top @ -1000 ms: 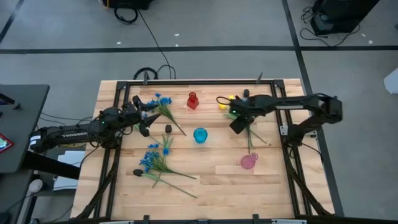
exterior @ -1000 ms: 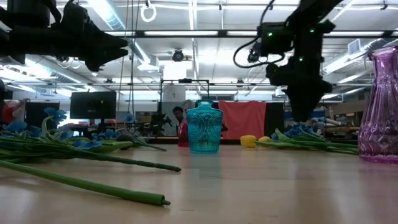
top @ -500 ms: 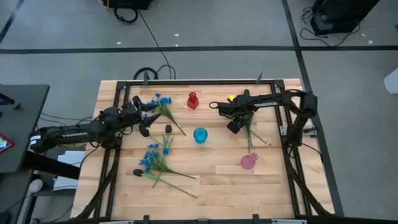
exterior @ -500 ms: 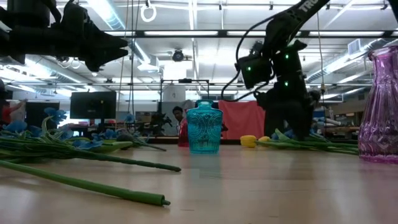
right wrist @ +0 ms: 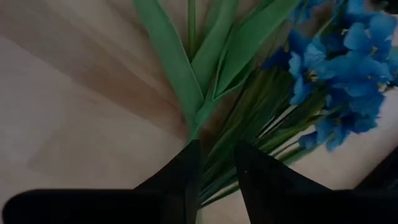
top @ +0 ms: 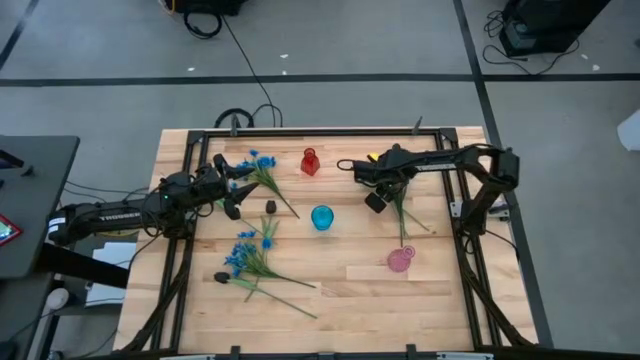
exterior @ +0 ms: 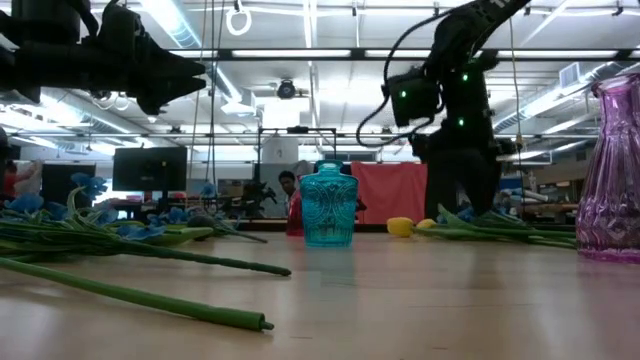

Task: Sort flowers into vase by color
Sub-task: Put the yellow flower into the blue vase

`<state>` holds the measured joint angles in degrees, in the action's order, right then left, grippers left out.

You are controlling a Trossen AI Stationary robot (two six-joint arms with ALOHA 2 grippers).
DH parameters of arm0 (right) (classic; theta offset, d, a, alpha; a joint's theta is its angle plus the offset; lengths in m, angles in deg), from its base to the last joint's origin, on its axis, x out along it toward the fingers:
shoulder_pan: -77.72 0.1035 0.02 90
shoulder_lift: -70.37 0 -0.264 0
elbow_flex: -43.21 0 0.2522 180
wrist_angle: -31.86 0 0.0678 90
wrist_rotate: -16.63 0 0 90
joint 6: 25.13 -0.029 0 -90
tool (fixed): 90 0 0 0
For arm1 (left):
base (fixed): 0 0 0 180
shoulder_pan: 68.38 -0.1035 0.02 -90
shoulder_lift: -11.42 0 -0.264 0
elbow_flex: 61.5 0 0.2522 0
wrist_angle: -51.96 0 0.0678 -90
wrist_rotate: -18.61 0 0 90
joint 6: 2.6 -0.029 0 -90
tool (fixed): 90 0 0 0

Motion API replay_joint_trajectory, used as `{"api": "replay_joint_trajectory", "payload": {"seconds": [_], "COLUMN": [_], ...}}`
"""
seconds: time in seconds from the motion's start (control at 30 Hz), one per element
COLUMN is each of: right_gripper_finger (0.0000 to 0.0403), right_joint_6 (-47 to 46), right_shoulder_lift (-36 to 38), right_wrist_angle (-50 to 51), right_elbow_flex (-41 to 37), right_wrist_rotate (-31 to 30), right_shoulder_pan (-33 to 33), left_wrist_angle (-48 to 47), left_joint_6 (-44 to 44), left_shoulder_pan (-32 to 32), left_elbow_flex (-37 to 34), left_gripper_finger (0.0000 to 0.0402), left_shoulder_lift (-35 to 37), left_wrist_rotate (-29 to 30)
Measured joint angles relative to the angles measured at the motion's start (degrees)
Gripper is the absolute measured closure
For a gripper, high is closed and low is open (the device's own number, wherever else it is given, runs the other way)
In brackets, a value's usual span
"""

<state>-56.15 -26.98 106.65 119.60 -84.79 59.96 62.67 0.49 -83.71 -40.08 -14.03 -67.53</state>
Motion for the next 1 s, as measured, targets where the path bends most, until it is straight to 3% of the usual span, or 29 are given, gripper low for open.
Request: {"api": "replay_joint_trajectory", "payload": {"seconds": [0.27,0.67,1.0], "right_gripper_finger": [0.0293,0.0295,0.0370], "right_joint_6": [-1.6,-1.9,-2.9], "right_shoulder_lift": [-1.5,-5.7,-5.6], "right_wrist_angle": [-1.3,-2.8,-5.2], "right_elbow_flex": [0.0,-0.6,-4.6], "right_wrist_rotate": [2.5,1.7,3.6], "right_shoulder_pan": [1.4,2.4,1.3], "left_wrist_angle": [0.1,0.1,0.1], "left_joint_6": [0.0,0.1,0.1], "left_shoulder_pan": [0.0,0.0,0.0], "left_elbow_flex": [0.0,0.0,0.0], "left_gripper_finger": [0.0178,0.0178,0.0178], "left_shoulder_lift": [0.0,0.0,0.0], "left_wrist_rotate": [0.0,-0.3,-1.0]}}
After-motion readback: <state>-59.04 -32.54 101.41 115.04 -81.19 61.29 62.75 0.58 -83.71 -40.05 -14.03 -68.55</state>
